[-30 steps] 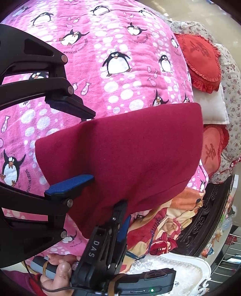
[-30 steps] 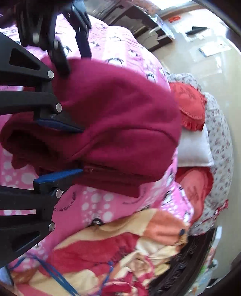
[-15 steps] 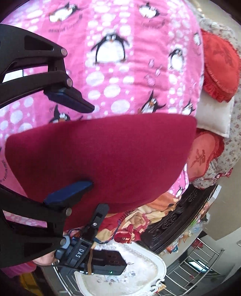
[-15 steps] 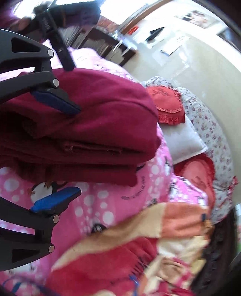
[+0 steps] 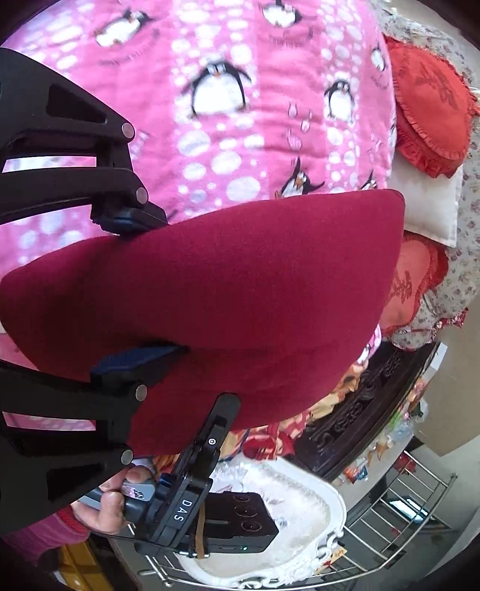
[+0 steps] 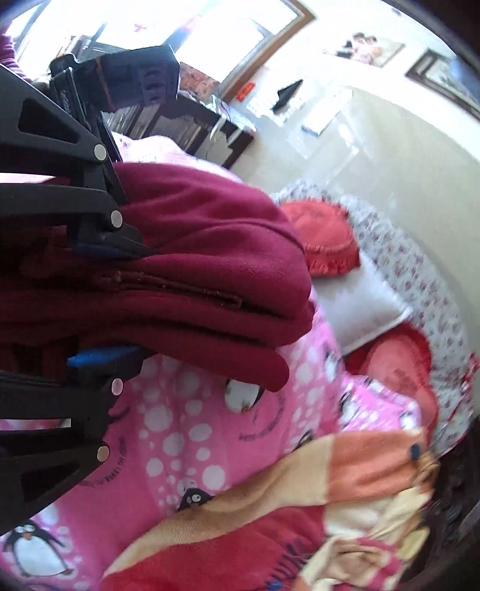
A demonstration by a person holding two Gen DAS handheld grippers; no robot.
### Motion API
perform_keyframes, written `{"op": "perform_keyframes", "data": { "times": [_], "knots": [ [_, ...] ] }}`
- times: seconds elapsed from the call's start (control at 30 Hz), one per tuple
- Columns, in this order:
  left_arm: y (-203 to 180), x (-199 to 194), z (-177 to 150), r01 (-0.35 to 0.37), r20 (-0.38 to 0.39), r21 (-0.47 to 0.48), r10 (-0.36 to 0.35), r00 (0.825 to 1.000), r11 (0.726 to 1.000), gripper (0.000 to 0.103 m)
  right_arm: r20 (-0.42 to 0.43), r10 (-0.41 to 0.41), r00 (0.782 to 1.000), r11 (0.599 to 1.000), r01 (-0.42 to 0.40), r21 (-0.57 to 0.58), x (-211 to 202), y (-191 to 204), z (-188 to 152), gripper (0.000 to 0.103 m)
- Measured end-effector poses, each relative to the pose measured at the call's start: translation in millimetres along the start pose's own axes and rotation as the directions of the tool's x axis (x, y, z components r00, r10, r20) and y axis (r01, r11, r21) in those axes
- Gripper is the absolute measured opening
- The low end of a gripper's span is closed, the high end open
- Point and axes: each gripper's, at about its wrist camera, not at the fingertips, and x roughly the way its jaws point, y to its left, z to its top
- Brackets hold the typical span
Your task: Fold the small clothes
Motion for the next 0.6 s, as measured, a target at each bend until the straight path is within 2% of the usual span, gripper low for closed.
{"op": "perform_keyframes", "data": {
  "times": [0.17,0.33,0.43,0.47,0.53,0.6],
  "knots": [
    [10,-61,-32,-0.051,-0.011,0.008,0.051,0.999,0.999,0.051,-0.086,0.086,0.993,0.996,-0.088,-0.024,-5,46,-28,0.037],
    [33,-84,-82,-0.137,-0.071,-0.036,0.134,0.988,0.990,0.051,-0.194,0.105,0.975,0.994,-0.111,-0.021,18,73,-77,0.037],
    [50,-81,-111,-0.154,-0.107,-0.101,0.144,0.984,0.983,0.051,-0.256,0.072,0.964,0.997,-0.078,-0.016,38,81,-100,0.037],
    [56,-78,-118,-0.161,-0.118,-0.129,0.146,0.982,0.979,0.051,-0.265,0.021,0.964,0.998,-0.035,-0.045,43,84,-106,0.039],
    [60,-78,-125,-0.185,-0.093,-0.146,0.172,0.981,0.972,0.053,-0.247,-0.068,0.967,0.993,0.042,-0.109,40,88,-110,0.046],
    [56,-79,-124,-0.199,-0.080,-0.146,0.189,0.979,0.969,0.056,-0.213,-0.116,0.970,0.986,0.087,-0.144,27,96,-108,0.049]
  ]
}}
